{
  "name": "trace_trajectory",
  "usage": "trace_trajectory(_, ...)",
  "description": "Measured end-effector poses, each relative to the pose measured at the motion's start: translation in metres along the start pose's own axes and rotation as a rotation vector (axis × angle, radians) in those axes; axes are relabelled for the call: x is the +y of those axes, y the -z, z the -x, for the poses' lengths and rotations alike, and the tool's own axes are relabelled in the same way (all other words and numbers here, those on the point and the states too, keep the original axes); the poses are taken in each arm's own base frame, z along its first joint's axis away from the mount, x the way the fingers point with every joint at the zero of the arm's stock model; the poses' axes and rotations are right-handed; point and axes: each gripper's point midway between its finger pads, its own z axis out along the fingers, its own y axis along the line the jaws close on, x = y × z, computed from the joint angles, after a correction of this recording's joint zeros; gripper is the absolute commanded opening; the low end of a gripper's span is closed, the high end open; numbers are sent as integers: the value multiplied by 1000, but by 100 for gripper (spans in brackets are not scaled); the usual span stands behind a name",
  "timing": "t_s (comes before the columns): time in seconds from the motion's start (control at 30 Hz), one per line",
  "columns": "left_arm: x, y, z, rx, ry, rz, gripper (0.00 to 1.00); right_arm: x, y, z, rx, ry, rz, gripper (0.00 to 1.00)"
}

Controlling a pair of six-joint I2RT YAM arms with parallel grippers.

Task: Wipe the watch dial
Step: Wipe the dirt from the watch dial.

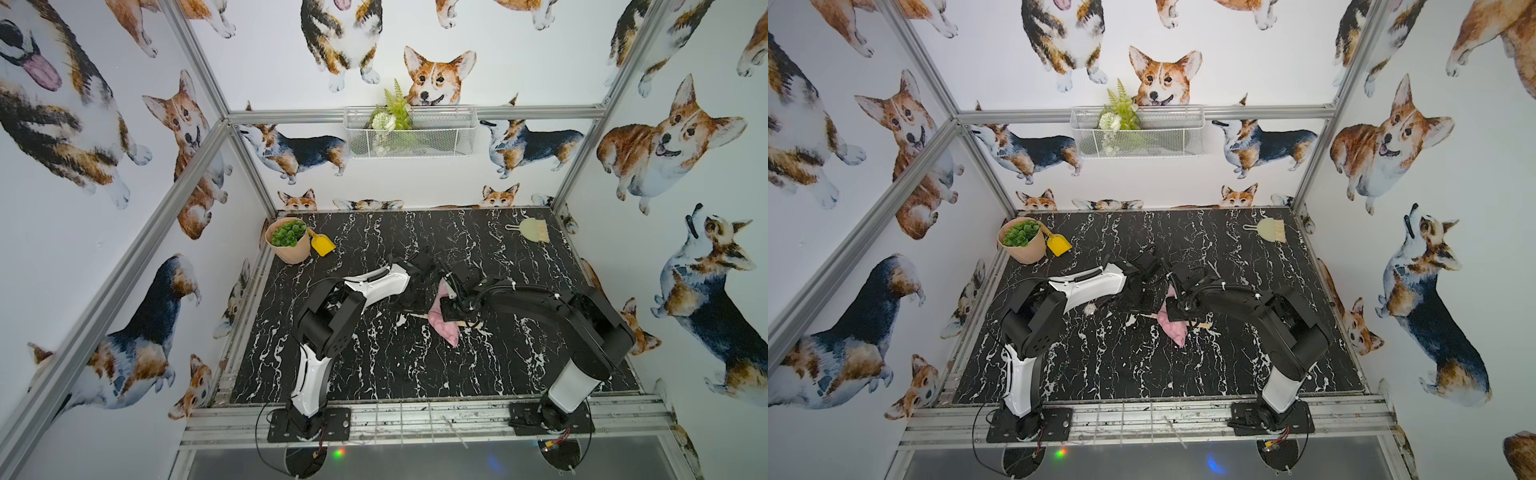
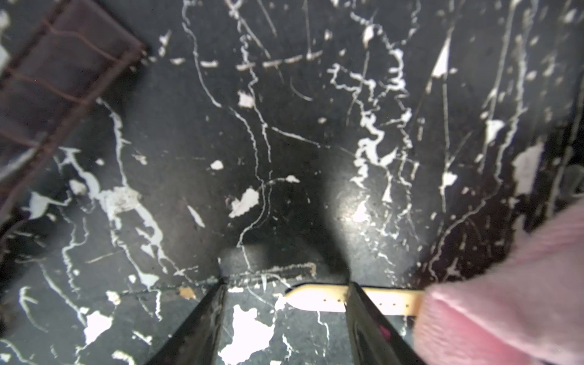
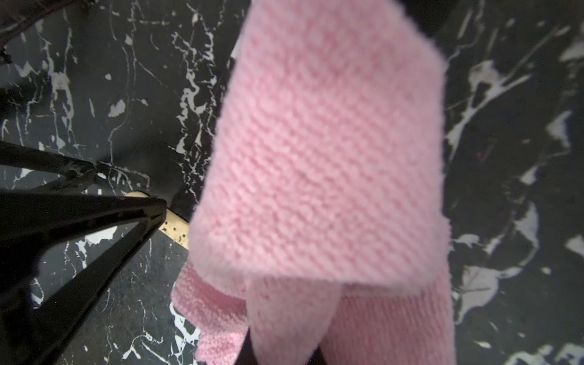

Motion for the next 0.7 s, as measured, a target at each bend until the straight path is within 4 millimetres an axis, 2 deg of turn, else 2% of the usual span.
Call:
trace_trajectory(0.3, -2, -4, -5, -57, -48, 44, 60, -6, 11, 3, -5, -12, -13, 0)
trace_trajectory(0.5, -2, -6, -7, -69, -28, 39, 59, -28, 10, -17, 27, -12, -63, 0)
trace_trajectory(0.7, -3, -6, -7, -80, -22, 38, 59, -45, 13, -25, 38, -30, -99, 0)
